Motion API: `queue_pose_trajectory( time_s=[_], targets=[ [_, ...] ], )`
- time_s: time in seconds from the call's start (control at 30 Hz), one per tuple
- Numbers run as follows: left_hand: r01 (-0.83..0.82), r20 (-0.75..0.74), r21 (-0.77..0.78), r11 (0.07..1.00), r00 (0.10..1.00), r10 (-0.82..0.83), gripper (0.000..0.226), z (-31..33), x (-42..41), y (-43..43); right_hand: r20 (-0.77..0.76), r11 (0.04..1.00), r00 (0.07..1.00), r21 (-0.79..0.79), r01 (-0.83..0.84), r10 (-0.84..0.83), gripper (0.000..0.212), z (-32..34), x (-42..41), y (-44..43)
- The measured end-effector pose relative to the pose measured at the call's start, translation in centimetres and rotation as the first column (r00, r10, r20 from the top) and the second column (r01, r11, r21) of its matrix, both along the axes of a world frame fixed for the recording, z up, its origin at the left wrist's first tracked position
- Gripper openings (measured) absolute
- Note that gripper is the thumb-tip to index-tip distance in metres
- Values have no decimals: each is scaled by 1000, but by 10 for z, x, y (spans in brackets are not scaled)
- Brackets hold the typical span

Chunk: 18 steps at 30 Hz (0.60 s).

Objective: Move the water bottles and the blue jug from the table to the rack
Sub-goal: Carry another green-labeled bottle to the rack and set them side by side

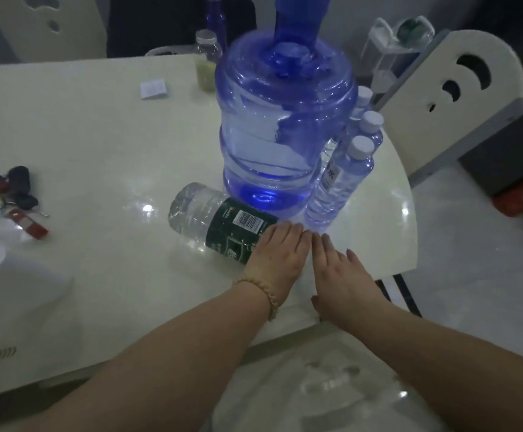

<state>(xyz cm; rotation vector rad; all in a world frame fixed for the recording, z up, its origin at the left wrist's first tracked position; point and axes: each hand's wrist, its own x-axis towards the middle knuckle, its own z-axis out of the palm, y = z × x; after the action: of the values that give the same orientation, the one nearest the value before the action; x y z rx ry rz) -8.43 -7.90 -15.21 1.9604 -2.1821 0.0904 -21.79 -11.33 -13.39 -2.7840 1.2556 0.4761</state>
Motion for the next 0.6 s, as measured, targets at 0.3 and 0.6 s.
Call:
queue_pose_trajectory(
  time_s=[0.3,0.6],
  targets=[
    [56,29,156,986,998,-61,100,13,37,1,216,997,974,24,-78,72,111,-8,7,-13],
    [19,329,357,934,933,-145,113,17,121,-1,383,997,924,59,-51,25,117,-13,33,-12]
  ],
)
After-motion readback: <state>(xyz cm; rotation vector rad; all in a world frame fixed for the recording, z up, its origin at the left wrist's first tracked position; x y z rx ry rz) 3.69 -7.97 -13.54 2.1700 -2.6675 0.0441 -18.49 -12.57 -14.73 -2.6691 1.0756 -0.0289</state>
